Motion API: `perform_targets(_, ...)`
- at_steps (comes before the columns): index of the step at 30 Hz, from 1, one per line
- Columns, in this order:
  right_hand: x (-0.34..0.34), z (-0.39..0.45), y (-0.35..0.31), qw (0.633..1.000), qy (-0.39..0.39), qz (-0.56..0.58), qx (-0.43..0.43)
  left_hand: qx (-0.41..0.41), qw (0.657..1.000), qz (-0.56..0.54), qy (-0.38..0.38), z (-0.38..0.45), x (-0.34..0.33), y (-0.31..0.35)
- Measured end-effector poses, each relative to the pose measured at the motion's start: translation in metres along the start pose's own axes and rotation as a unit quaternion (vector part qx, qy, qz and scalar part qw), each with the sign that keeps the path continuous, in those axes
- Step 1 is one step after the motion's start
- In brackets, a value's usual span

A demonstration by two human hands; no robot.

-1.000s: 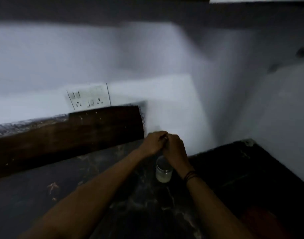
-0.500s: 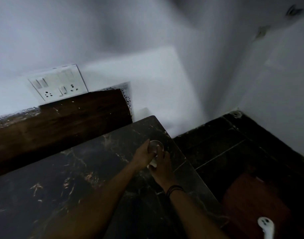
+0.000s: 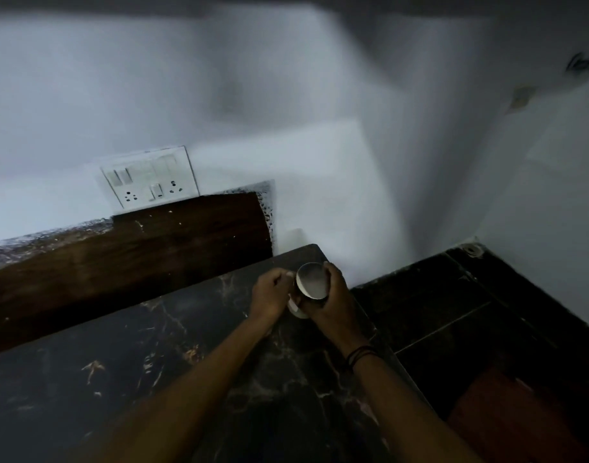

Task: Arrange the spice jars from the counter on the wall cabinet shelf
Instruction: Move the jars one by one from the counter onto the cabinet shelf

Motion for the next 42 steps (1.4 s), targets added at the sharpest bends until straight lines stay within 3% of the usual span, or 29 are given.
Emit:
perform_targets(4,0.020,0.012,-0.046,0.996,-0.059,0.068,0.028,-0.041,0.999,-0.025,0.007,0.008,0.023,0.040)
perform_targets(10,0.032,0.016,-0.087,0.967,-0.098,0.230,0.045,-0.008,0.980,-0.179,-0.087,-0.008,0.039,0.063)
perform_targets(15,0.028,0.004,-0.098,0.952,-0.103,0.286,0.016,0.012,0.977,-0.167,-0.134,-0.034,0.046,0.057)
perform_targets(21,0.021,-0.016,-0.090,0.954,-0.101,0.283,-0.024,0.014,0.978,-0.189,-0.092,-0.055,0.050,0.048)
perform_targets(28,0.027,-0.022,-0.108,0.955,-0.065,0.289,-0.012,-0.001,0.970,-0.237,-0.046,-0.060,0.055,0.061)
perform_targets(42,0.155,0.057,-0.302,0.943,-0.052,0.289,0.156,-0.187,0.961,-0.201,-0.030,-0.038,0.072,0.311)
Point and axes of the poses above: each hand's wrist, its own z-axis towards the middle knuckle, its own x-axis out of the back of the hand, y = z × x, the point moved 7 cm from there along z, towards the middle knuckle, and after that the axes turned 11 degrees about -z, right-handed, at the moved point
